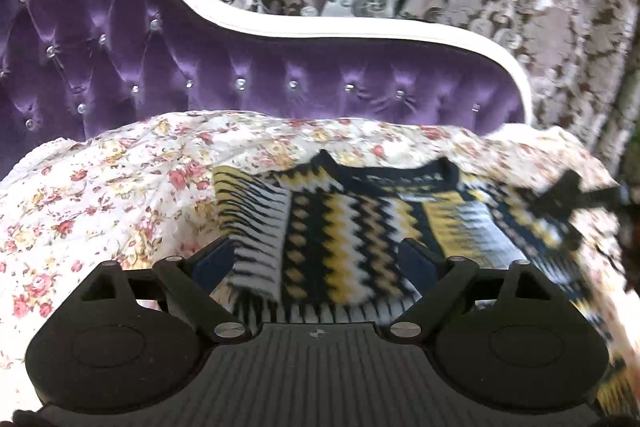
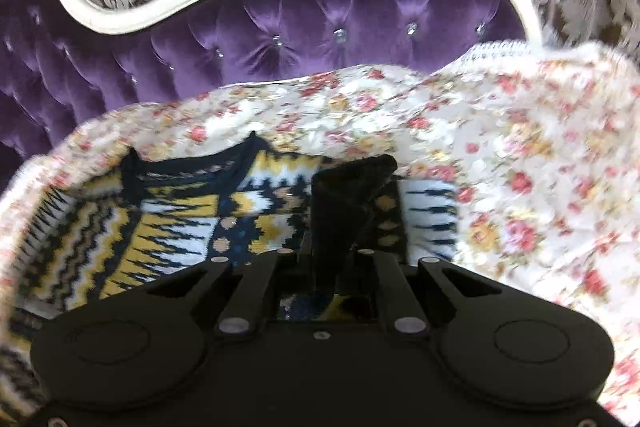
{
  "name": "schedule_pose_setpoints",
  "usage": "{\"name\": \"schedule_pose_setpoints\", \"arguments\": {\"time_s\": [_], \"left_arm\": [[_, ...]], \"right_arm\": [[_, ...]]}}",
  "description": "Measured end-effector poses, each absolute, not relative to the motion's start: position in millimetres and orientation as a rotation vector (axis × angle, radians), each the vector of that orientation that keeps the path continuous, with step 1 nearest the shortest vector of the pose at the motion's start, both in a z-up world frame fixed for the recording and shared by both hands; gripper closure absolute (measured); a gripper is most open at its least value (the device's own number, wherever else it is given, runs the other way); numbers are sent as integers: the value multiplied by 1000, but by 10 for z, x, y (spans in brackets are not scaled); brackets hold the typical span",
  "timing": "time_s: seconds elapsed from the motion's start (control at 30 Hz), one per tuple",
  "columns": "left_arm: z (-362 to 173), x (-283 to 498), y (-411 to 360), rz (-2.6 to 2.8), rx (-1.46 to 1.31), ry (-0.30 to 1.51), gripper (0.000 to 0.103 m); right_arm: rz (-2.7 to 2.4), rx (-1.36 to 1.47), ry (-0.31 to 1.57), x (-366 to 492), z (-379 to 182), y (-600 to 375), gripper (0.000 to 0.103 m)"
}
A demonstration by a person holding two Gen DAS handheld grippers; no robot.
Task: Fold small clothes
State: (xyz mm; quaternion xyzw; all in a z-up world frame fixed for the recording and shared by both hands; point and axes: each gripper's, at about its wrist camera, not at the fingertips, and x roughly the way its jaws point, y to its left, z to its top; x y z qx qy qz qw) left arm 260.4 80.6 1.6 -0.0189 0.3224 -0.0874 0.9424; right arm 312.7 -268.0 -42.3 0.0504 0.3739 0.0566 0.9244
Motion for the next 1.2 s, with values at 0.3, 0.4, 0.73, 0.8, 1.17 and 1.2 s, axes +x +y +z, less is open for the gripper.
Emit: {"name": "schedule_pose_setpoints", "arguments": {"time_s": [0.3,0.4,0.73,0.8,1.17,1.2], "left_arm": [[-512,2960,743,-54,21,774,10],[-653,2978,853,-50,-23,813,6],[-722,2867,887,-53,-29,748,0],[-726,2852,894,-55,-34,735,0],[-721,2863,876,-63,-34,733,0],[-711,2879,879,-65,-36,740,0]], "right_arm": [[42,67,680,2969,-712,-2817,43],[-14,109,656,2906,-758,-2971,19],[16,155,605,2794,-915,-3122,10],[23,121,593,2785,-943,-3070,3],[52,112,595,2795,-958,-3069,0],[56,119,598,2799,-948,-3084,0]]}}
